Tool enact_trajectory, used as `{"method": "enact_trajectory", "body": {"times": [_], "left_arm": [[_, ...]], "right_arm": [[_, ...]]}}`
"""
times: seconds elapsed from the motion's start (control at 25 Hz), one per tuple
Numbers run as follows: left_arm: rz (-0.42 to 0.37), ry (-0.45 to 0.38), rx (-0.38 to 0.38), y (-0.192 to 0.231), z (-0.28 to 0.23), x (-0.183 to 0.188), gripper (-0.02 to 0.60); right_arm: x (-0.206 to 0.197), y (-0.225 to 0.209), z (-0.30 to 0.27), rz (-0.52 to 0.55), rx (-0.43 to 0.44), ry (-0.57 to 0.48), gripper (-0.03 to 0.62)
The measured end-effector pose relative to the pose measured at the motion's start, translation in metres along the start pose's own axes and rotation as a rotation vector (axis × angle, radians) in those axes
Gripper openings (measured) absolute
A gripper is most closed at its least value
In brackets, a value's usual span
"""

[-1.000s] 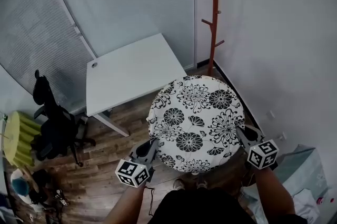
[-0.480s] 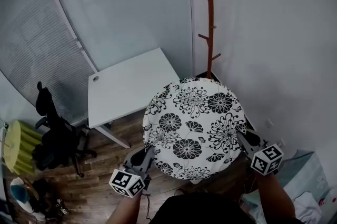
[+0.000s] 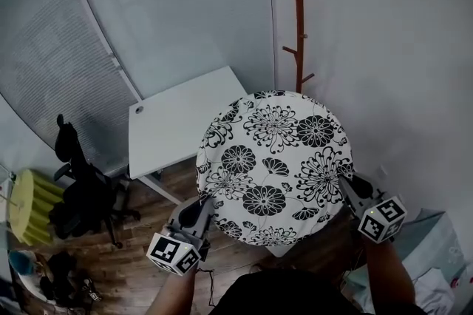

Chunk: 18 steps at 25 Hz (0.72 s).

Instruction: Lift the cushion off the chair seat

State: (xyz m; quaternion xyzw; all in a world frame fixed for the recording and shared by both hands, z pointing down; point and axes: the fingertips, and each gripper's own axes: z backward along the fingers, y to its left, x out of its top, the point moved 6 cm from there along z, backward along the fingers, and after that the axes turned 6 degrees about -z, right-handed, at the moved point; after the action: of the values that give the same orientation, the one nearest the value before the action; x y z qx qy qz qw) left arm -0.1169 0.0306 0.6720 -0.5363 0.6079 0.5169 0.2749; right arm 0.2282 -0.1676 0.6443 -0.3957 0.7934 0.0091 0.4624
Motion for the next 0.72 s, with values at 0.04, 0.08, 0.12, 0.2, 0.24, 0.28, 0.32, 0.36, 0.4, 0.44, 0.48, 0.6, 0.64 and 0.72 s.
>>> {"method": "enact_trajectory", "body": {"times": [0.04,0.08,0.12,0.2,0.24,0.28,0.32,0.36,0.4,0.44,0.48,0.6,0.64,0.72], "left_arm": [[-0.008,-0.004,0.002,-0.0001,0.0000,-0.0003,0.015],[-0.018,-0.006,0.002,0.0001,-0.0002,-0.0006,0.015],[-0.029,-0.008,0.001,0.0005,-0.0003,-0.0010,0.014],[-0.053,-0.013,-0.002,0.0011,-0.0005,-0.0022,0.015],[-0.061,-0.017,-0.004,0.0013,-0.0007,-0.0031,0.015],[-0.064,-0.021,-0.006,0.0016,-0.0009,-0.0040,0.014],[-0.063,-0.025,-0.007,0.0020,-0.0010,-0.0048,0.015],[-0.062,-0.027,-0.008,0.0024,-0.0009,-0.0054,0.015],[-0.064,-0.028,-0.009,0.0028,-0.0009,-0.0056,0.015],[-0.068,-0.028,-0.009,0.0033,-0.0012,-0.0058,0.015],[-0.073,-0.027,-0.009,0.0037,-0.0018,-0.0060,0.015],[-0.070,-0.024,-0.012,0.0037,-0.0034,-0.0065,0.015],[-0.066,-0.023,-0.012,0.0038,-0.0033,-0.0069,0.015],[-0.061,-0.024,-0.010,0.0046,-0.0029,-0.0078,0.015]], "right_arm": [[-0.0007,-0.0002,-0.0002,0.004,0.002,-0.005,0.052],[-0.0010,-0.0003,-0.0005,0.010,0.003,-0.009,0.051],[-0.0010,0.0000,-0.0008,0.018,0.002,-0.012,0.049],[-0.0004,0.0013,-0.0013,0.037,-0.002,-0.018,0.046],[-0.0001,0.0019,-0.0012,0.044,-0.005,-0.020,0.046],[0.0000,0.0024,-0.0009,0.049,-0.008,-0.023,0.044],[-0.0002,0.0029,-0.0005,0.051,-0.010,-0.026,0.044],[-0.0005,0.0035,-0.0001,0.052,-0.012,-0.029,0.044],[-0.0008,0.0040,0.0002,0.052,-0.014,-0.030,0.044],[-0.0007,0.0045,0.0003,0.054,-0.016,-0.031,0.044],[-0.0002,0.0048,0.0003,0.060,-0.019,-0.031,0.044],[0.0017,0.0057,0.0011,0.077,-0.030,-0.026,0.044],[0.0019,0.0061,0.0014,0.077,-0.032,-0.025,0.044],[0.0020,0.0071,0.0014,0.083,-0.033,-0.023,0.044]]}}
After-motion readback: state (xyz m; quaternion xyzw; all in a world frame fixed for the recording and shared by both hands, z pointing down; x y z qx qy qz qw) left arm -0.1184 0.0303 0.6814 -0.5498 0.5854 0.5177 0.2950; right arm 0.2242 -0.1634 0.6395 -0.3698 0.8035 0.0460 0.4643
